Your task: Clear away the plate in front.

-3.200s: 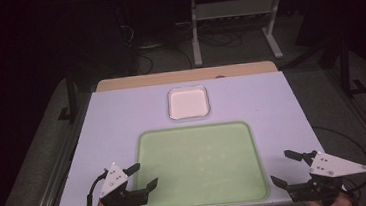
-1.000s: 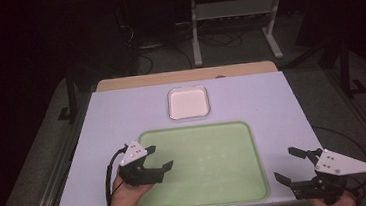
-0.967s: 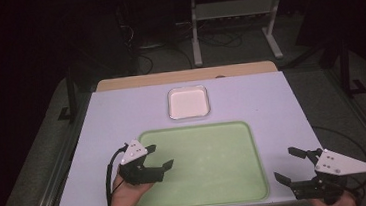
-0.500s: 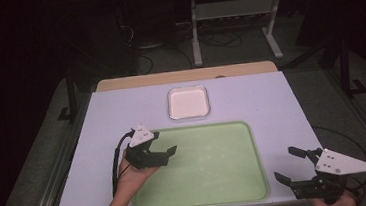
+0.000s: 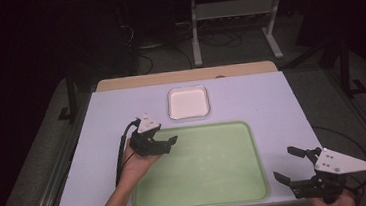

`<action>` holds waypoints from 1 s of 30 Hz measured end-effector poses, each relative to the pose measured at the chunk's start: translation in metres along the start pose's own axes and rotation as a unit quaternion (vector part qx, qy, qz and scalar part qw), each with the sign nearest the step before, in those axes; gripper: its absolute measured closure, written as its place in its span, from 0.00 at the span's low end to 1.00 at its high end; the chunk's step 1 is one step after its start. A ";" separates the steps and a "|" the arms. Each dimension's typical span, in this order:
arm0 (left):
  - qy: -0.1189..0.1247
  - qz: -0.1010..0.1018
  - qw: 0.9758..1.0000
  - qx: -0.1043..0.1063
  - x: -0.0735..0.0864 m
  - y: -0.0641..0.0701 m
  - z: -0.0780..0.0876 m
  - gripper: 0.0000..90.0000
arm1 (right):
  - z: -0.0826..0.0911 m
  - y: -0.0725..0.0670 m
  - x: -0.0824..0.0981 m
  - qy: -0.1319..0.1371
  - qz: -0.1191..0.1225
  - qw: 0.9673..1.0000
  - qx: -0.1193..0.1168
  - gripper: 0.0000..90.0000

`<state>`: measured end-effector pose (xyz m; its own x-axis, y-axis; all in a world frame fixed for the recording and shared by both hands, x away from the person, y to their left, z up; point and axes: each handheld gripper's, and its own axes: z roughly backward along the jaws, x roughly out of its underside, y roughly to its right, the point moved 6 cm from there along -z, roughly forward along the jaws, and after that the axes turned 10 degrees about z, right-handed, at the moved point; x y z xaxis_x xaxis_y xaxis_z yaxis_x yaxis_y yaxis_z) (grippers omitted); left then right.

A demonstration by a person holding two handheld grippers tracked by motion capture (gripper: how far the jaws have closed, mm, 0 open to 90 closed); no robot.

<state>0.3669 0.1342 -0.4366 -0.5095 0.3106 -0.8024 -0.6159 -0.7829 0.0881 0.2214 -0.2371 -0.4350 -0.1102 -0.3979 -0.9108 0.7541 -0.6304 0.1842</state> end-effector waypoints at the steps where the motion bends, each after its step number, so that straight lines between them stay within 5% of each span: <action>1: -0.003 0.000 1.000 0.000 -0.002 -0.001 -0.002 0.30 | 0.000 0.000 0.000 0.000 0.001 1.000 0.000 0.15; 8: -0.017 0.000 1.000 -0.012 -0.016 -0.011 -0.019 0.31 | 0.000 0.001 0.000 0.000 0.001 1.000 -0.002 0.15; 17: -0.026 0.028 0.999 -0.025 -0.039 -0.028 -0.041 0.30 | 0.000 0.001 0.000 0.001 0.000 1.000 -0.004 0.15; 30: -0.064 0.068 0.995 -0.045 -0.068 -0.054 -0.072 0.29 | -0.001 0.001 -0.002 0.002 0.003 1.000 -0.007 0.15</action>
<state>0.4782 0.1166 -0.4292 -0.6603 0.2593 -0.7048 -0.4823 -0.8658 0.1333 0.2228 -0.2369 -0.4333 -0.1027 -0.3982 -0.9115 0.7640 -0.6184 0.1840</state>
